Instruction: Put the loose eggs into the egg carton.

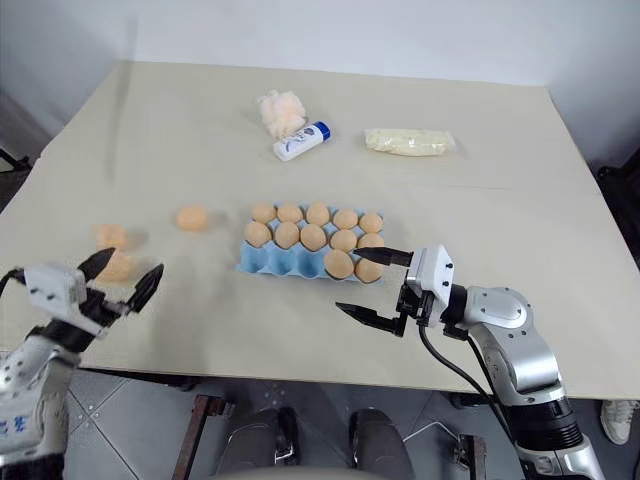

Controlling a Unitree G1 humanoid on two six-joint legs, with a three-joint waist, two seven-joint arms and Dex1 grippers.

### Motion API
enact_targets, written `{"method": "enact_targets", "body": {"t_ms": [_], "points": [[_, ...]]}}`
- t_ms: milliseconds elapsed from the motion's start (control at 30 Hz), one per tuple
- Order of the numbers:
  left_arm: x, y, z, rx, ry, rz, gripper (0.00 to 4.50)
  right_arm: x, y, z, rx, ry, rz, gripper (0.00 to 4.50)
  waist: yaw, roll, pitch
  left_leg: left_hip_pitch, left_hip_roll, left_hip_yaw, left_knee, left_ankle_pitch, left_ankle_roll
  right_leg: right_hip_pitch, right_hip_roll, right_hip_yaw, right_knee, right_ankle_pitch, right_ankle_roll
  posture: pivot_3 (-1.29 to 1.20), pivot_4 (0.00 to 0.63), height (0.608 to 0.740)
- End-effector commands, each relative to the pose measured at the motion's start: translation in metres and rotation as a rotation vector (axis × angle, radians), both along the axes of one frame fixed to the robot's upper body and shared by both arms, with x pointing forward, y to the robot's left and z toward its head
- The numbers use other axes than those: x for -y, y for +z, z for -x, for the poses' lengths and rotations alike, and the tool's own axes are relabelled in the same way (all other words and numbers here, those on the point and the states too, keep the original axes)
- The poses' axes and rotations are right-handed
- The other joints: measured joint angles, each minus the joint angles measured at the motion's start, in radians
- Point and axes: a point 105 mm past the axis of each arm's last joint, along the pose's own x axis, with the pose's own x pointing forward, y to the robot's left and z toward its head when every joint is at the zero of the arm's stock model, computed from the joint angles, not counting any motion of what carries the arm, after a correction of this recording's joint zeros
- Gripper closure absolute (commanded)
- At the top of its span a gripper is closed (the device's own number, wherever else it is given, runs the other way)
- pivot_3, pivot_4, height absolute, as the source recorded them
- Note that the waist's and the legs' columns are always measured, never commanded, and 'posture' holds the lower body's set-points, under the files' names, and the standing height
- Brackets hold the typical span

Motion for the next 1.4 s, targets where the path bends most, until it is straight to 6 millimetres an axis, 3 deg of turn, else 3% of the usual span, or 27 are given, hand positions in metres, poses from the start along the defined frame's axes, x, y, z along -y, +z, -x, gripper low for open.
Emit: {"method": "enact_targets", "body": {"t_ms": [33, 133, 333, 500, 733, 900, 1000, 1167, 1300, 1400], "points": [[0.015, 0.003, -0.034, -0.024, -0.014, -0.039, 0.03, -0.001, 0.009, 0.002, 0.037, 0.003, -0.017, 0.00, 0.000, 0.000, 0.000, 0.000, 0.000, 0.000, 0.000, 0.001, 0.001, 0.000, 0.000, 0.000, 0.000, 0.000, 0.000, 0.00, 0.150, 0.740], [0.029, 0.015, -0.059, 0.006, -0.030, -0.023, 0.03, -0.002, 0.011, 0.002, 0.045, -0.006, -0.023, 0.00, -0.001, 0.000, 0.000, -0.001, 0.000, 0.001, 0.000, 0.001, 0.001, -0.001, 0.001, 0.001, 0.000, 0.000, 0.001, 0.00, 0.150, 0.740], [0.038, 0.019, -0.099, -0.023, 0.002, -0.018, 0.03, -0.001, 0.012, 0.004, 0.051, -0.030, -0.029, 0.00, -0.002, -0.001, 0.000, -0.001, 0.002, 0.004, 0.001, 0.002, -0.001, -0.004, 0.004, 0.003, 0.001, 0.001, 0.002, 0.00, 0.150, 0.740], [0.037, 0.021, -0.108, -0.016, 0.022, -0.022, 0.03, 0.005, 0.012, 0.005, 0.055, -0.069, -0.028, 0.00, -0.003, -0.001, 0.000, -0.001, 0.003, 0.004, 0.001, 0.001, -0.002, -0.005, 0.005, 0.003, 0.001, 0.000, 0.003, 0.00, 0.150, 0.740], [0.038, -0.008, -0.110, -0.169, -0.005, 0.041, 0.03, 0.006, 0.012, 0.006, 0.058, -0.095, -0.035, 0.00, -0.001, -0.001, 0.000, -0.002, 0.003, 0.004, 0.003, 0.001, -0.002, -0.005, 0.005, 0.003, 0.005, 0.000, 0.003, 0.00, 0.150, 0.740], [0.043, -0.014, -0.113, -0.194, -0.024, 0.023, 1.28, 0.006, 0.013, 0.004, 0.062, -0.096, -0.033, 0.00, 0.000, -0.001, 0.000, -0.002, 0.002, 0.004, 0.004, 0.003, -0.001, -0.005, 0.004, 0.003, 0.006, 0.000, 0.003, 0.00, 0.150, 0.740], [0.046, -0.006, -0.111, -0.149, -0.058, 0.030, 2.21, 0.006, 0.013, 0.004, 0.065, -0.099, -0.033, 0.00, -0.001, -0.001, 0.000, -0.002, 0.002, 0.004, 0.004, 0.003, -0.001, -0.005, 0.003, 0.003, 0.007, 0.000, 0.003, 0.00, 0.150, 0.740], [0.087, 0.047, -0.083, 0.115, -0.377, 0.017, 2.21, 0.007, 0.013, 0.004, 0.065, -0.110, -0.035, 0.00, 0.000, -0.001, 0.000, -0.002, 0.002, 0.004, 0.004, 0.003, -0.001, -0.006, 0.003, 0.003, 0.009, 0.000, 0.003, 0.00, 0.150, 0.740], [0.132, 0.043, -0.050, 0.103, -0.695, -0.104, 2.21, 0.008, 0.012, 0.003, 0.063, -0.111, -0.030, 0.00, 0.000, -0.001, 0.000, -0.001, 0.002, 0.004, 0.003, 0.003, -0.002, -0.006, 0.004, 0.003, 0.009, 0.000, 0.003, 0.00, 0.150, 0.740], [0.150, 0.027, -0.036, 0.067, -0.822, -0.189, 2.21, 0.008, 0.012, 0.001, 0.066, -0.114, -0.031, 0.00, -0.002, -0.001, 0.000, -0.001, 0.002, 0.004, 0.004, 0.003, -0.002, -0.006, 0.004, 0.003, 0.009, 0.000, 0.003, 0.00, 0.150, 0.740]]}}
